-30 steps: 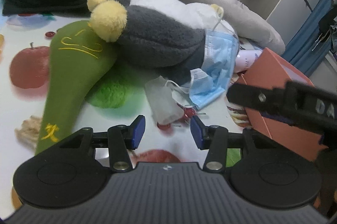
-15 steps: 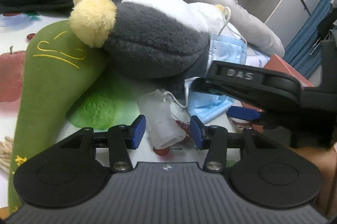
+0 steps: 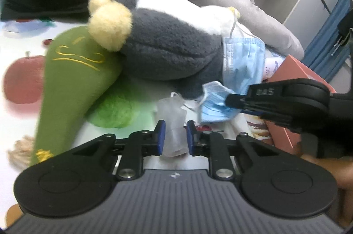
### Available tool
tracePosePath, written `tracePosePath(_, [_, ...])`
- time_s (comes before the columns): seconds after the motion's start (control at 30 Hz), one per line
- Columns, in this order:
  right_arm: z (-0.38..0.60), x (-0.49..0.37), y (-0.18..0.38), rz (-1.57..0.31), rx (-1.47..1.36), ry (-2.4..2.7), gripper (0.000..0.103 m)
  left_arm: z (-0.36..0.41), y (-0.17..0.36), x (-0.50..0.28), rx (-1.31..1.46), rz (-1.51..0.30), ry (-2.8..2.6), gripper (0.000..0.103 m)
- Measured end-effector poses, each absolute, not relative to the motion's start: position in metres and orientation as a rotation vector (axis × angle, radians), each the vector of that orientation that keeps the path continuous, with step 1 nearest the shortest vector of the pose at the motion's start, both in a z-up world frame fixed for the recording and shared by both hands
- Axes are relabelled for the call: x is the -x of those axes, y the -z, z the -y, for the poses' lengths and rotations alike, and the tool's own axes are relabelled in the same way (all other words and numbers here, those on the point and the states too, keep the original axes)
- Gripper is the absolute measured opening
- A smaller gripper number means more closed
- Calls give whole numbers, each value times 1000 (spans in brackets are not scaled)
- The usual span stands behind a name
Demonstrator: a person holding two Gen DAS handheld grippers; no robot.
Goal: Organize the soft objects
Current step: 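Grasp the blue face mask with the right tool while the left tool grasps the clear plastic cup, then lift and carry the mask with the right tool while the left tool carries the cup over the box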
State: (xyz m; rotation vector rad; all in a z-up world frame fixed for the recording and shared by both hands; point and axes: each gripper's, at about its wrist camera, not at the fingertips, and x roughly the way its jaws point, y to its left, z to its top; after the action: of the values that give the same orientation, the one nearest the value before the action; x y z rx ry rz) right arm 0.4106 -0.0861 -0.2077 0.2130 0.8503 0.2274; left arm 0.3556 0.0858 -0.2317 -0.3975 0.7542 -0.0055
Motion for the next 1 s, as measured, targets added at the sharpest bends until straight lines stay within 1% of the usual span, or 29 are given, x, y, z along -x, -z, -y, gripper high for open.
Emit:
tracePosePath(0.17, [89,-387,194,-843,-197,-243,10,-91,224,-333,419,-761,-5,21])
tracePosePath(0.2, [90,-381,190,-843,-193,-246,7,-92,222,-327,417,-760,-10,21])
tracePosePath(0.73, [106,-283,155,-868,-101,-278,7,-88,177,-232,418,-744,-46,21])
tracePosePath(1.0, [118,-233,146,-903,-77,-310,7,-77,158,-194,403,-748,-50,21])
